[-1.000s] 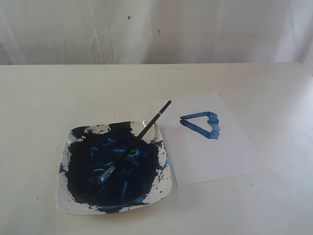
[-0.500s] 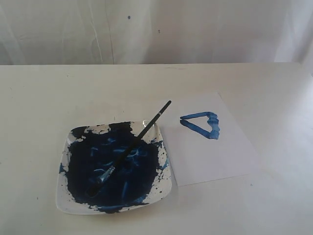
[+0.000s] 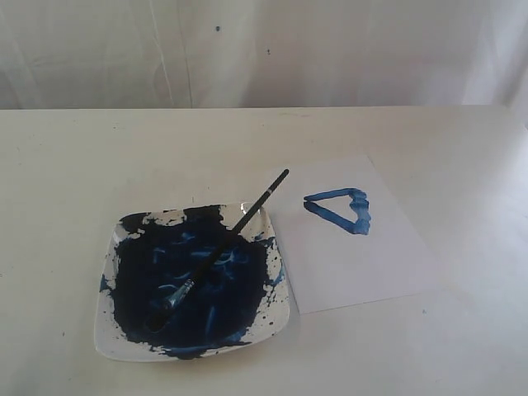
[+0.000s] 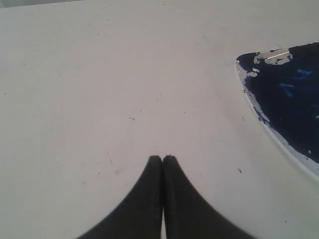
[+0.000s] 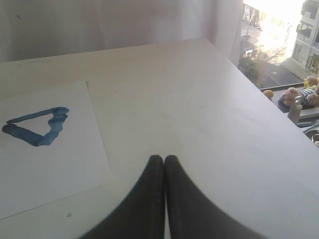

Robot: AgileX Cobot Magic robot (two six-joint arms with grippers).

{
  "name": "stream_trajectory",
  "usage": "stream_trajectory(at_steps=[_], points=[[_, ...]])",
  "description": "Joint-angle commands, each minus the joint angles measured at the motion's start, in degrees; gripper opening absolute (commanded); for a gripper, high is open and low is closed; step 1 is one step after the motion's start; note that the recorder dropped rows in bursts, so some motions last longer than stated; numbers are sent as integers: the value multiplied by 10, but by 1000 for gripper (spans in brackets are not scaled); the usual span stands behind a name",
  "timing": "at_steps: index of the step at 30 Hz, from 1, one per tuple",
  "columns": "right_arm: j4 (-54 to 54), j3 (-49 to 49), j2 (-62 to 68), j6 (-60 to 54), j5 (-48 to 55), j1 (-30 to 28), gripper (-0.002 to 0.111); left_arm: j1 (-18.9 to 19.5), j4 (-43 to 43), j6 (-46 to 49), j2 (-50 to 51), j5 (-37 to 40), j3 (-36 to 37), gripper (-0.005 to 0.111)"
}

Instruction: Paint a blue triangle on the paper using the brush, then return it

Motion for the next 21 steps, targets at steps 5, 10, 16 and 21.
stream_trajectory(at_steps=[5, 10, 16, 21], points=[[-2, 1, -4, -6, -6, -2, 0, -4, -3, 0, -3, 0, 2, 0], [-2, 1, -4, -6, -6, -2, 0, -5, -3, 0, -3, 0, 2, 0], [-2, 1, -4, -6, -6, -2, 0, -32, -3, 0, -3, 0, 2, 0], [-2, 1, -4, -6, -6, -2, 0, -33, -3, 0, -3, 0, 2, 0]])
